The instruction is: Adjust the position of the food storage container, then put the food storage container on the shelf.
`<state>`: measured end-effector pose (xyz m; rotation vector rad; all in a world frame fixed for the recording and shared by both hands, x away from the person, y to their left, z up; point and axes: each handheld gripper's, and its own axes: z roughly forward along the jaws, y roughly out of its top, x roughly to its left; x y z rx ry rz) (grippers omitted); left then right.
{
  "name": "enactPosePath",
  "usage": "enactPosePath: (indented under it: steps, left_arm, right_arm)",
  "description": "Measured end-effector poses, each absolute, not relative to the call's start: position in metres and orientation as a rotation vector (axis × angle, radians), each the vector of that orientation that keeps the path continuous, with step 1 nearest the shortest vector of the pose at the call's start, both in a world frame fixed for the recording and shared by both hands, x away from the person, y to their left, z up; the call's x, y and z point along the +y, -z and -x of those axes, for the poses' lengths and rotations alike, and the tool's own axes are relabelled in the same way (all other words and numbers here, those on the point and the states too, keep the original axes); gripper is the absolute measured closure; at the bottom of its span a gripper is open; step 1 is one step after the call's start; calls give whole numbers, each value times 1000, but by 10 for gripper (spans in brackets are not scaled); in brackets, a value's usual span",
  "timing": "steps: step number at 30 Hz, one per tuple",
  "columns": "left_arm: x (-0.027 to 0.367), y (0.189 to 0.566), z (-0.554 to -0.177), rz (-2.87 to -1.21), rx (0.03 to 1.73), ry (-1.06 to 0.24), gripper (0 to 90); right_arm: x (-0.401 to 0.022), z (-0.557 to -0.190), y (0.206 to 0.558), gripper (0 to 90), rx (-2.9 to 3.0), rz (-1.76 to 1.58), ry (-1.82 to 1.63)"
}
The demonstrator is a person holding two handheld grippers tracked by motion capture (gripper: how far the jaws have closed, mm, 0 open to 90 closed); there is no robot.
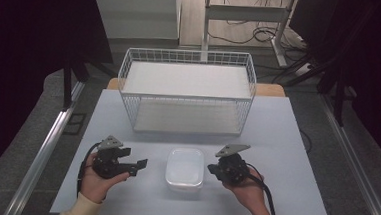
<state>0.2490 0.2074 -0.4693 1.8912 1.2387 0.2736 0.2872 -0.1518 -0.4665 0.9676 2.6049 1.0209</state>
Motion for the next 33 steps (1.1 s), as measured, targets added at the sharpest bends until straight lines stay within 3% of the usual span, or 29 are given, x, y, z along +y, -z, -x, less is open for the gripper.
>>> enactPosePath:
  steps: [2, 3, 8, 14, 19, 33]
  left_arm:
    - [207, 468, -248, -1888, 1231, -278, 217]
    - [206, 468, -247, -1887, 1228, -280, 218]
    - [203, 466, -245, -1887, 1209, -283, 219]
    - [204, 467, -246, -1882, 1215, -263, 226]
    - [203, 464, -245, -1866, 1205, -242, 229]
    - [199, 465, -247, -1846, 1231, -153, 240]
  right_arm:
    - [-157, -281, 463, 889, 2545, -948, -1074]
    - [-161, -278, 462, 837, 2511, -948, -1119]
    - [-173, -274, 465, 403, 2423, -1027, -1280]
    - [-177, -278, 468, 246, 2414, -1114, -1337]
    - [-176, -276, 469, 218, 2396, -1153, -1338]
    - [-168, -275, 467, 255, 2391, -1237, -1369]
